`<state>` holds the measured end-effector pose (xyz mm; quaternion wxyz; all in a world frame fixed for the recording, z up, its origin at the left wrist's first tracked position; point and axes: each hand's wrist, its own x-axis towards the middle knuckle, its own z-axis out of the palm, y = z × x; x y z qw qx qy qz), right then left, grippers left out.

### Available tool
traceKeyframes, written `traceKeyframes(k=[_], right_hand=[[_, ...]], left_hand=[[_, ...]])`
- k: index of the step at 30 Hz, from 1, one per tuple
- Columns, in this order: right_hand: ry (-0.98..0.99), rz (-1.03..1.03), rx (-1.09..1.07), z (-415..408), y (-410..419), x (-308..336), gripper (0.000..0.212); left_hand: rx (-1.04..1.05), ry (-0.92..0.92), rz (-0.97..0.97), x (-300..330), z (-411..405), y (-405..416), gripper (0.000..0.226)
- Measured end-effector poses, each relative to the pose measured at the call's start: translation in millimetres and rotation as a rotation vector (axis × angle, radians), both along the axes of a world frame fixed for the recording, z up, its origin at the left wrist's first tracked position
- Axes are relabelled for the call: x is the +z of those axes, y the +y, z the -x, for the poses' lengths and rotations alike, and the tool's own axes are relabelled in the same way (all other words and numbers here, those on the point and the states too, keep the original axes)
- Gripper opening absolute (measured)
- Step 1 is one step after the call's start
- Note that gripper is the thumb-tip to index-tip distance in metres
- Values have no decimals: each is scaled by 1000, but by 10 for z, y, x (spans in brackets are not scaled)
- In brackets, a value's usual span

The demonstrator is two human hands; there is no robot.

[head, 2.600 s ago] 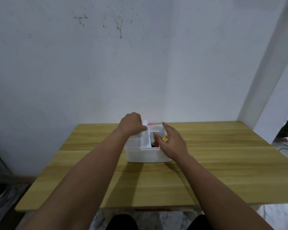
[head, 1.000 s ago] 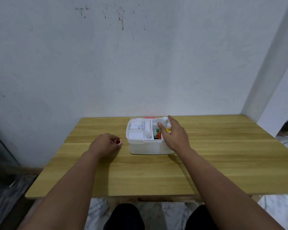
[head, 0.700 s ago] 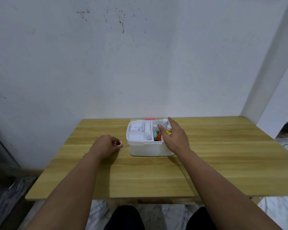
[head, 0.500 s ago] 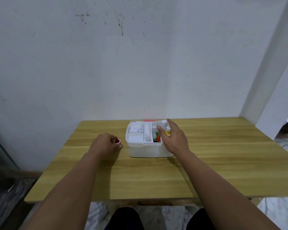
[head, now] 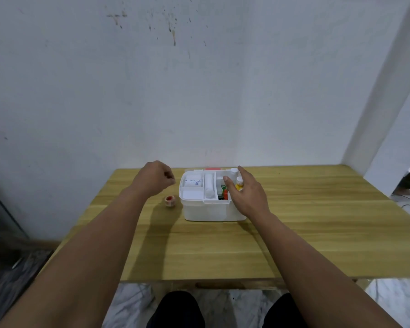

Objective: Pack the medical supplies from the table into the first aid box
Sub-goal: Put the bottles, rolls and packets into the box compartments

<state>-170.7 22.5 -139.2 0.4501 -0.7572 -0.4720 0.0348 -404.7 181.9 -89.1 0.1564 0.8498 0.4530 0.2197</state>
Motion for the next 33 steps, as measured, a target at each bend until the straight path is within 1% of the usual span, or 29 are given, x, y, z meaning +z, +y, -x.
traceKeyframes(k=[2,4,7,14,21,27,31,33], right_hand=[[4,-3,3,-2,-4,0,74],[-2,-5,5,-1,-9,-4,73],[-13,3,0,-5,-4,-13,74],[-5,6,1,-31,24,-48,75],[-8,-8,-2,-26,27,-53,73],[-6,-19,5,-25,18,-50,72],[-7,-12,7,-29,19,-42,73],[-8,-12,3,-26,17,-44,73]], left_hand=[[4,71,29,-109,19,9,6],[38,71,53,-226,45,25,15],[75,98,36,-330,61,47,22],[78,233,63,-514,83,71,25],[95,210,48,-453,146,98,28],[102,251,26,-434,253,102,22],[169,219,58,-571,357,101,18],[165,209,64,-637,382,79,13]])
